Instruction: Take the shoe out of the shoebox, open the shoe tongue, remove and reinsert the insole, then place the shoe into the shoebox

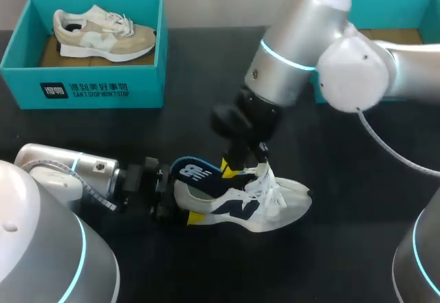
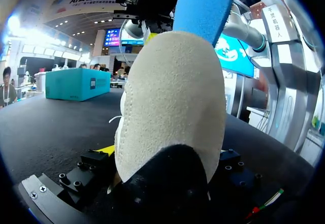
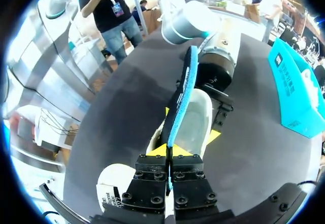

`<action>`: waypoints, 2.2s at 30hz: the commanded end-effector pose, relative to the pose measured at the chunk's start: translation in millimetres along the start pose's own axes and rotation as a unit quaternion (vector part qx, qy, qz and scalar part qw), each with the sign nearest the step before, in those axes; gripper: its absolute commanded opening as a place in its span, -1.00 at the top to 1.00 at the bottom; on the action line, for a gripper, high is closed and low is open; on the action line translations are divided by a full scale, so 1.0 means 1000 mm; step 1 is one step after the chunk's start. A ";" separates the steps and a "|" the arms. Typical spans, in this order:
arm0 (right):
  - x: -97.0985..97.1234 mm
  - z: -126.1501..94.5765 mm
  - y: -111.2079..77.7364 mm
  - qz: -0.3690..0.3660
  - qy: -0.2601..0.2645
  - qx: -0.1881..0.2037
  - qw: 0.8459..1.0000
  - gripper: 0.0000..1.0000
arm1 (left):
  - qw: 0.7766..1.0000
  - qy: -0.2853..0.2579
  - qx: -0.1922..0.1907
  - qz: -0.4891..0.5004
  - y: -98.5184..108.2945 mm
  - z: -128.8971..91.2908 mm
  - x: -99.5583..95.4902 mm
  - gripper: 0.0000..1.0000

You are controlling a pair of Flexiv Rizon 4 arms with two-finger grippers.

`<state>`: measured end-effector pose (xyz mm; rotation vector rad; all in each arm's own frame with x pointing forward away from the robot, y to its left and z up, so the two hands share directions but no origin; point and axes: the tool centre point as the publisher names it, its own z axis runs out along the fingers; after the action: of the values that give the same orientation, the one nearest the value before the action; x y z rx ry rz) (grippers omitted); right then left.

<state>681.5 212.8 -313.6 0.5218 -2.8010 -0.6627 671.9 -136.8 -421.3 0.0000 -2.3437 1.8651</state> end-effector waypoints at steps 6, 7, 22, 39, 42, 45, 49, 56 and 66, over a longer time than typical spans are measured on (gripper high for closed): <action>-0.018 0.009 0.008 0.007 0.096 0.008 0.995 1.00 | 1.000 0.001 -0.001 0.000 0.002 0.002 -0.002 1.00; -0.018 0.010 0.009 0.007 0.100 0.009 0.995 1.00 | 1.000 0.001 -0.001 0.000 0.002 0.002 -0.002 1.00; -0.018 0.018 0.014 0.009 0.136 -0.007 0.991 0.98 | 1.000 0.001 -0.001 0.000 0.002 0.002 -0.002 1.00; -0.019 -0.005 0.009 0.073 0.157 -0.011 0.985 -1.00 | 1.000 0.001 -0.001 0.000 0.002 0.002 -0.002 1.00; -0.021 -0.003 0.006 0.096 0.178 -0.014 0.979 -1.00 | 1.000 0.001 -0.001 0.000 0.002 0.002 -0.002 1.00; -0.021 0.000 0.006 0.124 0.191 -0.017 0.974 -1.00 | 1.000 0.001 -0.001 0.000 0.002 0.002 -0.002 1.00; -0.019 0.002 0.008 0.155 0.192 -0.025 0.969 -0.70 | 1.000 0.001 -0.001 0.000 0.002 0.002 -0.002 1.00; -0.013 -0.001 0.012 0.197 0.189 -0.032 0.962 -0.40 | 1.000 0.001 -0.001 0.000 0.002 0.002 -0.002 1.00; -0.008 0.001 0.019 0.235 0.197 -0.051 0.950 -0.15 | 1.000 0.001 -0.001 0.000 0.002 0.002 -0.002 1.00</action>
<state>686.6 234.5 -301.2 -0.0322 -2.3692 -0.5125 671.9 -136.9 -421.3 0.0000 -2.3436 1.8652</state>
